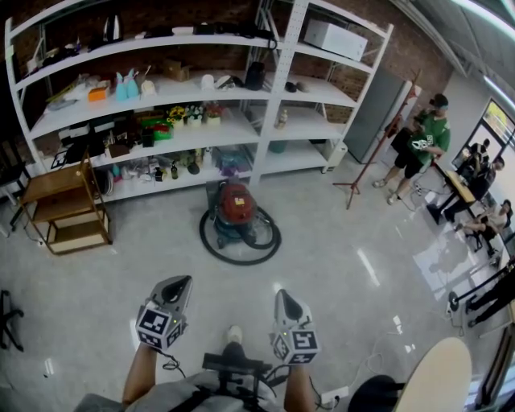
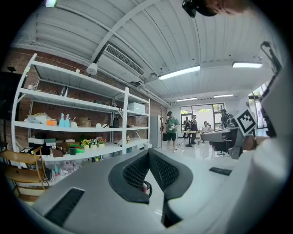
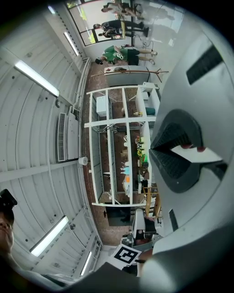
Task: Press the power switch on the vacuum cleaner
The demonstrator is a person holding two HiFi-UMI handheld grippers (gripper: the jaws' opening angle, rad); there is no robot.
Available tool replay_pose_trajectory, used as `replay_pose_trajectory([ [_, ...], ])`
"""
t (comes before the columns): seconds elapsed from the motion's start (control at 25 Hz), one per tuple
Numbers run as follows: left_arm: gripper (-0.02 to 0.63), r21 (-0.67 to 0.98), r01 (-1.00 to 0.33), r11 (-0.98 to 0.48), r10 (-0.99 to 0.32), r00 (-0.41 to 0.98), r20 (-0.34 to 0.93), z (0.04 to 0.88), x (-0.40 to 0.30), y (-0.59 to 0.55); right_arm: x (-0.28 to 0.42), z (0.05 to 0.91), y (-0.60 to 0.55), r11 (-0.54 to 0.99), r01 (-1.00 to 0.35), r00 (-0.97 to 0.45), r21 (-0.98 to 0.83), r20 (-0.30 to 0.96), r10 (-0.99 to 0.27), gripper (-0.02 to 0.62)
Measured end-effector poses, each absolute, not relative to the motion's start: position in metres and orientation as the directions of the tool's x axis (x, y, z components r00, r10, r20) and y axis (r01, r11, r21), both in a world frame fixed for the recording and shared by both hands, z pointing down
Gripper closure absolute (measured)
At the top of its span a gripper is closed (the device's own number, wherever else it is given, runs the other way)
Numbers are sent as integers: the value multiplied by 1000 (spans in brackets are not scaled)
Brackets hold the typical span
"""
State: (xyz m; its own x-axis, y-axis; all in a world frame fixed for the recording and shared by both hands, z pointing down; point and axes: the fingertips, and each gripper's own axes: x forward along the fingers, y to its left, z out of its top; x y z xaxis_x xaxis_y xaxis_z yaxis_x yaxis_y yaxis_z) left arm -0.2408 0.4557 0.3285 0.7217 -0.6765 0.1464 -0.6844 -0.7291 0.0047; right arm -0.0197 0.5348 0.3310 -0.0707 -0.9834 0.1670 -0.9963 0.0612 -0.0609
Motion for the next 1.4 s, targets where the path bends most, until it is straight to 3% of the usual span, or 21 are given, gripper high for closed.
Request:
replay_pose_trajectory([
  [1.4, 598, -19, -736, -677, -729, 667, 155, 319, -125, 283, 90, 332, 343, 160, -983, -174, -86, 185, -967, 586],
])
